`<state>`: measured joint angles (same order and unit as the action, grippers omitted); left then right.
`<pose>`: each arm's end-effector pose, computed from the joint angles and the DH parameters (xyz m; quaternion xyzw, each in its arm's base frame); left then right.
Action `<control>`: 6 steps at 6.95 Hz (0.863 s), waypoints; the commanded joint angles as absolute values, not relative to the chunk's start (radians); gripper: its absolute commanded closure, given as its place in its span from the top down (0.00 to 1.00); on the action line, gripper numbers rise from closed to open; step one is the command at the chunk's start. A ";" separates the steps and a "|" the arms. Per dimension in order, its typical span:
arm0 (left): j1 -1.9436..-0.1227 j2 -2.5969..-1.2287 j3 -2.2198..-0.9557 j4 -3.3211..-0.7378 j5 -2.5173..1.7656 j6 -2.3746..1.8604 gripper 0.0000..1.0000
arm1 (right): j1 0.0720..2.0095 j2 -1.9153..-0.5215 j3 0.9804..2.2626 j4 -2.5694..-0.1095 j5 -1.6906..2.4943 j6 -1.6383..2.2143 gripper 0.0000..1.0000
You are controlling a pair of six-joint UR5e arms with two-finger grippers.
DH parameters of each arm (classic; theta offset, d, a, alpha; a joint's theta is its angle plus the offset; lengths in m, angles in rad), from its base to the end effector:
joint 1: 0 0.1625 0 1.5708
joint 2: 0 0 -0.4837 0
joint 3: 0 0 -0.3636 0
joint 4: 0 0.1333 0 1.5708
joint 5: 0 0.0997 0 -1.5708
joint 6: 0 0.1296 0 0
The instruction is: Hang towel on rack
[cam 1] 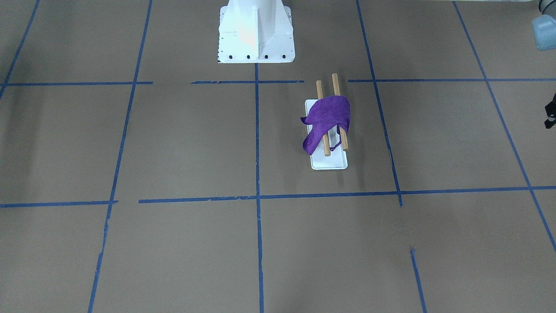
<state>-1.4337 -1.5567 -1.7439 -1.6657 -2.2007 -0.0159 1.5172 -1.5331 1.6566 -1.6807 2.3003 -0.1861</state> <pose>0.0085 -0.4783 0.6649 0.0965 0.3156 0.0963 0.9391 0.0211 -0.4819 0.6963 0.0299 -0.3555 -0.1141 0.9272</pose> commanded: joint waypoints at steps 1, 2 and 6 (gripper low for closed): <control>-1.500 -1.556 -1.730 -1.530 -2.215 0.061 1.00 | 1.526 -1.543 1.649 -1.681 2.362 -0.109 1.00; -1.514 -1.546 -1.680 -1.528 -2.312 0.058 1.00 | 1.531 -1.546 1.641 -1.681 2.388 -0.109 1.00; -1.551 -1.545 -1.640 -1.526 -2.368 0.022 1.00 | 1.540 -1.543 1.611 -1.681 2.390 -0.109 1.00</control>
<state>-1.5374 -1.5452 -1.6397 -1.5265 -2.3665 0.0401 1.5392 -1.5435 1.6166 -1.6812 2.3892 -0.1091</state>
